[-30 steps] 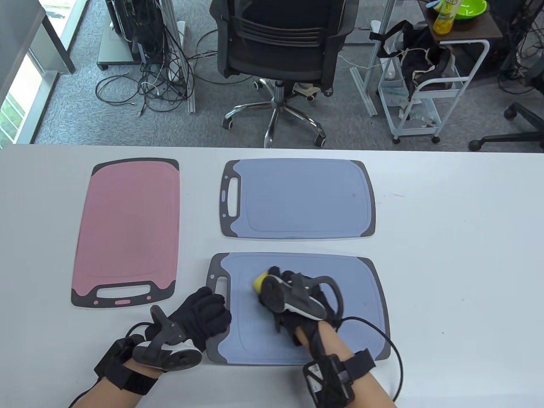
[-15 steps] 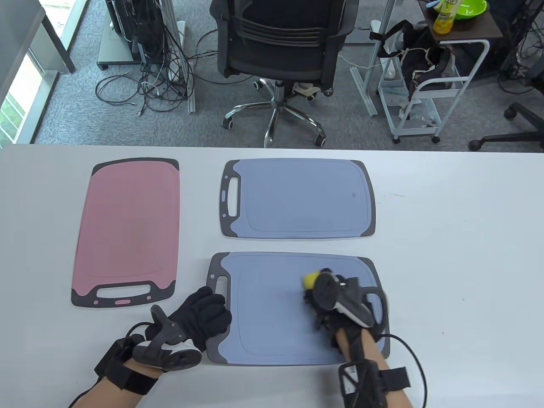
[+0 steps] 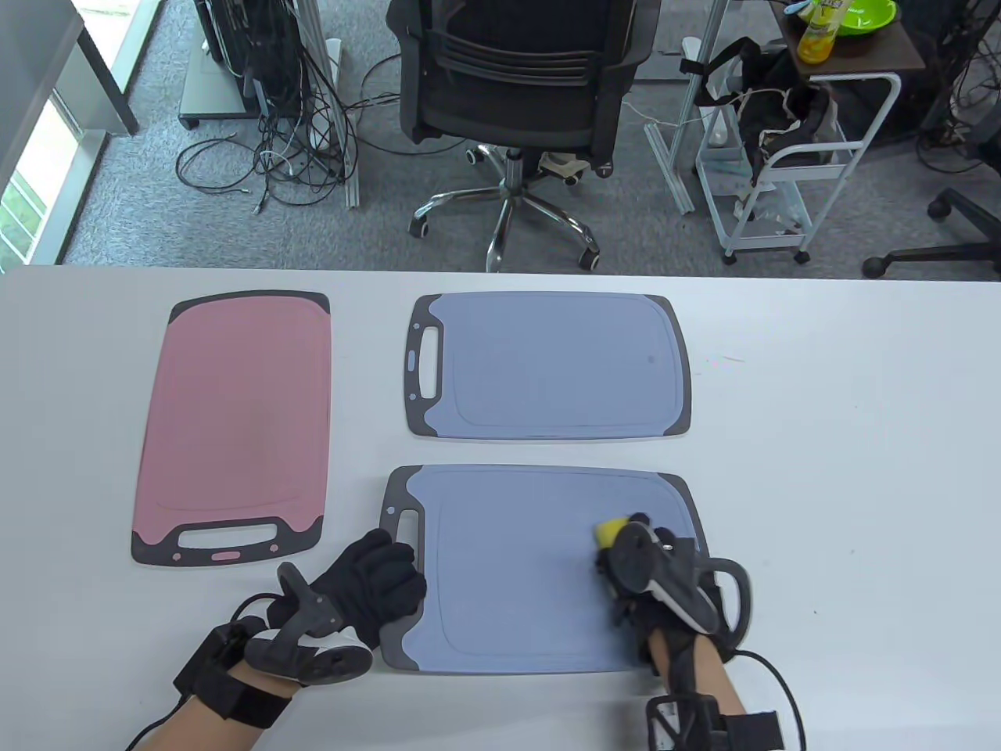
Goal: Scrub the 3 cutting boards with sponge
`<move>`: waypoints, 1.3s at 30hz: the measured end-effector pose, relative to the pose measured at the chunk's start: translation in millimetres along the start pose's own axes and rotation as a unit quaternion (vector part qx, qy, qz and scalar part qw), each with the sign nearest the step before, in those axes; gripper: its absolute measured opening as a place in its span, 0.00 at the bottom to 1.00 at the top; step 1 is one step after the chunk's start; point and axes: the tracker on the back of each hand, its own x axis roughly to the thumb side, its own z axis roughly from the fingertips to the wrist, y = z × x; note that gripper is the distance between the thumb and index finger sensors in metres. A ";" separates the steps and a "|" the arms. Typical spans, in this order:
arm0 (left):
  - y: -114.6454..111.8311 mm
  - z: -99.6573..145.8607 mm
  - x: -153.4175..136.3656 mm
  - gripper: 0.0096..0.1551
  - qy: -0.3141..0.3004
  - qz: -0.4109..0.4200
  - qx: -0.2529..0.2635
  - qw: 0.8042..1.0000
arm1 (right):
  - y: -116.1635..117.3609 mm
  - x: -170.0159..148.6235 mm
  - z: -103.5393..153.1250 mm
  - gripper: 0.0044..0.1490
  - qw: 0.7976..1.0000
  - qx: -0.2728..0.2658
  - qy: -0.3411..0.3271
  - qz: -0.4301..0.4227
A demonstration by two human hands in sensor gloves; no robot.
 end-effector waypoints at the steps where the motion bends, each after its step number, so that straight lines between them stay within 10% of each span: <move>1: -0.3 0.1 -0.1 0.23 0.000 0.000 0.000 1.000 | 3.0 -19.8 -4.5 0.46 0.999 0.015 0.044 0.001; 5: 0.1 0.2 1.0 0.23 -0.001 -0.005 0.001 1.000 | 4.8 -28.3 -8.3 0.46 0.997 0.024 0.067 -0.037; 9: -0.1 0.0 0.7 0.23 -0.001 -0.002 0.000 1.000 | -6.3 54.8 12.8 0.47 0.994 0.002 -0.112 0.004; 16: -0.2 0.1 1.0 0.23 -0.002 -0.002 0.001 1.000 | -16.5 210.7 101.0 0.47 0.918 -0.047 -0.392 0.042; 21: -0.4 0.3 -0.3 0.23 -0.001 0.002 0.000 1.000 | -10.8 155.4 67.2 0.47 0.958 -0.024 -0.283 0.022; 25: -0.5 0.2 -0.3 0.23 -0.001 0.002 -0.001 1.000 | 2.4 40.1 30.3 0.47 0.995 -0.007 -0.094 0.022; 30: -0.7 0.3 -0.7 0.23 -0.001 0.005 -0.001 1.000 | 11.3 -39.7 13.6 0.46 0.997 0.041 0.069 -0.015; 39: -1.3 0.5 -0.2 0.23 -0.004 0.002 -0.001 1.000 | -7.1 142.2 75.8 0.47 0.960 -0.008 -0.280 -0.004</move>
